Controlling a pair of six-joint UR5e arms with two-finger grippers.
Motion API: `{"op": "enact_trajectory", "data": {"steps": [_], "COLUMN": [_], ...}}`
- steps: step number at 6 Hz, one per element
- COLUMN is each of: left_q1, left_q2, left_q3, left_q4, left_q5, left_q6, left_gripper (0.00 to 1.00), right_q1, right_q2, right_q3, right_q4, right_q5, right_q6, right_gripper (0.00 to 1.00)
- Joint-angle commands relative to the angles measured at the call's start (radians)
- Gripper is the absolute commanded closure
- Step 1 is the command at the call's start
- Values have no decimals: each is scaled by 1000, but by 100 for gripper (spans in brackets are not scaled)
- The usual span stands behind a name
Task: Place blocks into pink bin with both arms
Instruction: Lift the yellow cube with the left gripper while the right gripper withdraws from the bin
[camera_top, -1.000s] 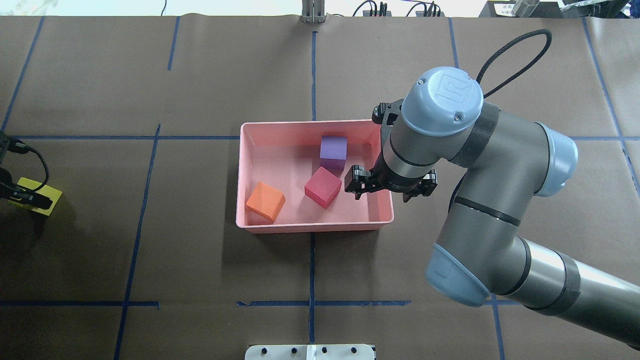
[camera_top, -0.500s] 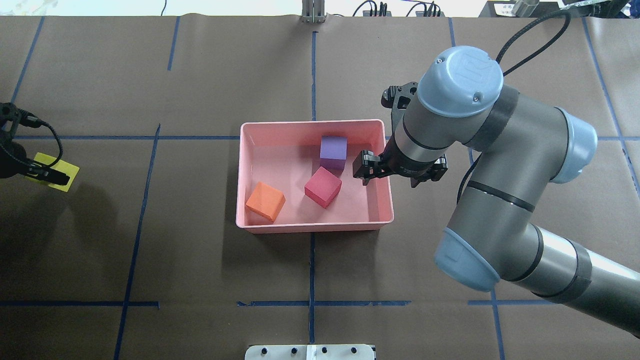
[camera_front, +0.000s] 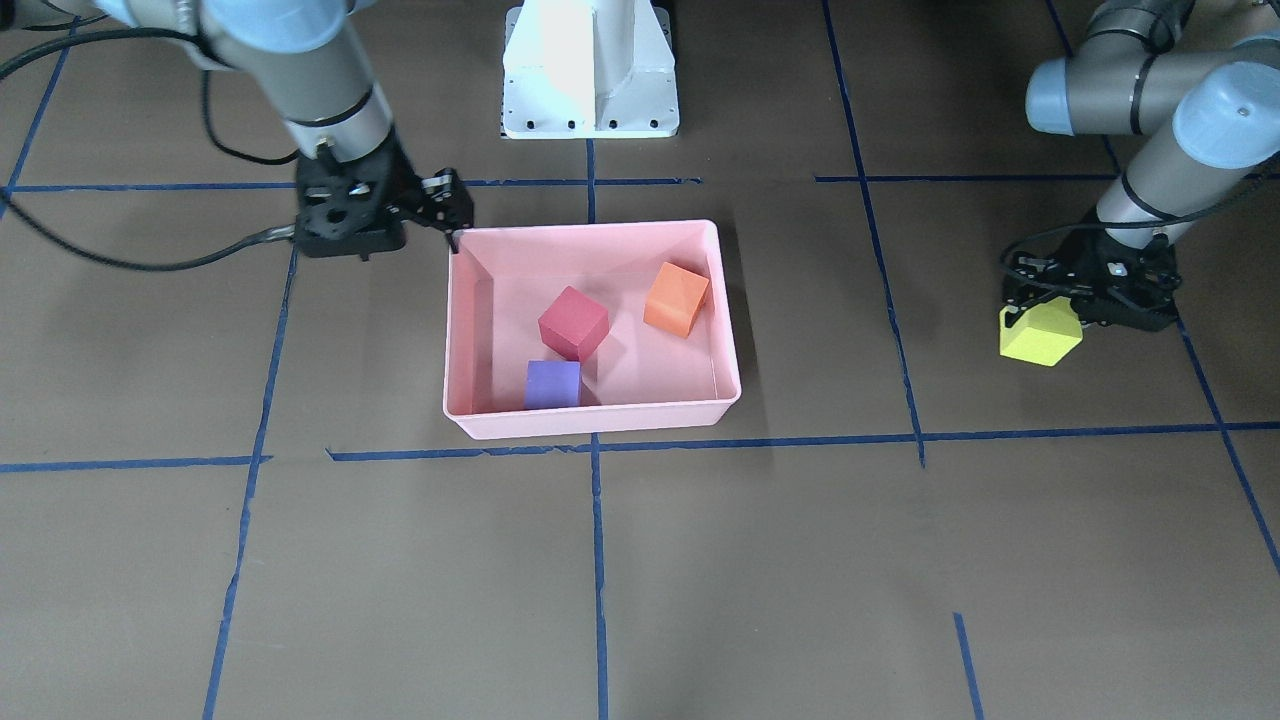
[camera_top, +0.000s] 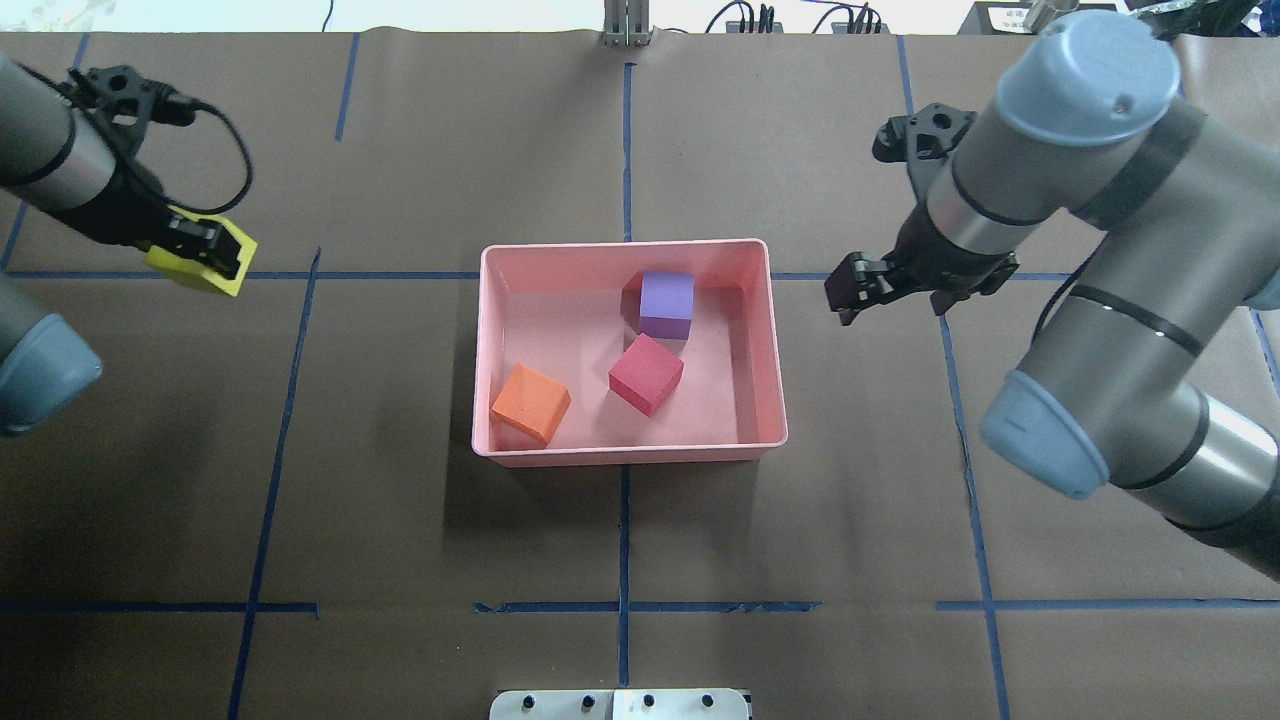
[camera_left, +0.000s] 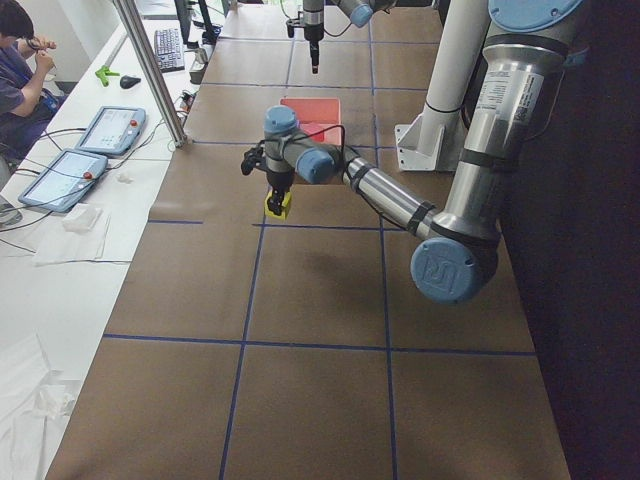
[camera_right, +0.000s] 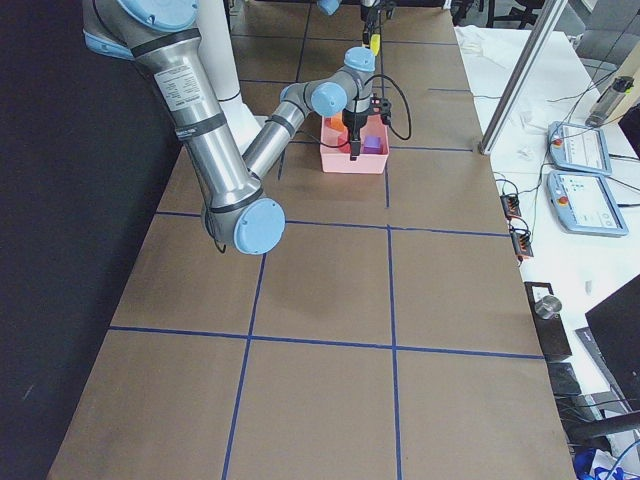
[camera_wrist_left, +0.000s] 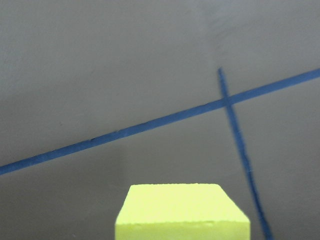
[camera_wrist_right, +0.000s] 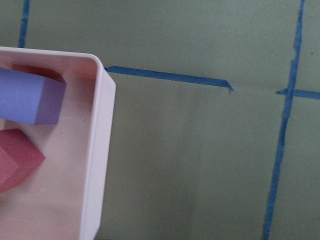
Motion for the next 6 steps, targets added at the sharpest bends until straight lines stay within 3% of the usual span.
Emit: {"op": "enact_trajectory", "data": {"steps": [1, 2, 3, 4, 6], "left_q1": [168, 233, 284, 293, 306], "left_q2": [-215, -333, -435, -511, -499], "left_q3": [1, 65, 169, 253, 236], "left_q4": [136, 136, 132, 121, 124], "left_q5": [6, 93, 116, 120, 162], "left_q6": [-289, -402, -476, -519, -529], "left_gripper": [39, 39, 39, 3, 0], "right_q1": [141, 227, 280, 291, 291], "right_q2": [-143, -220, -276, -294, -304], "right_q3": [17, 16, 14, 17, 19], "right_q4": [6, 8, 8, 9, 9], "right_q5": [65, 88, 117, 119, 116], "right_q6": [-293, -489, -608, -632, -632], "right_gripper": [0, 0, 0, 0, 0]}}
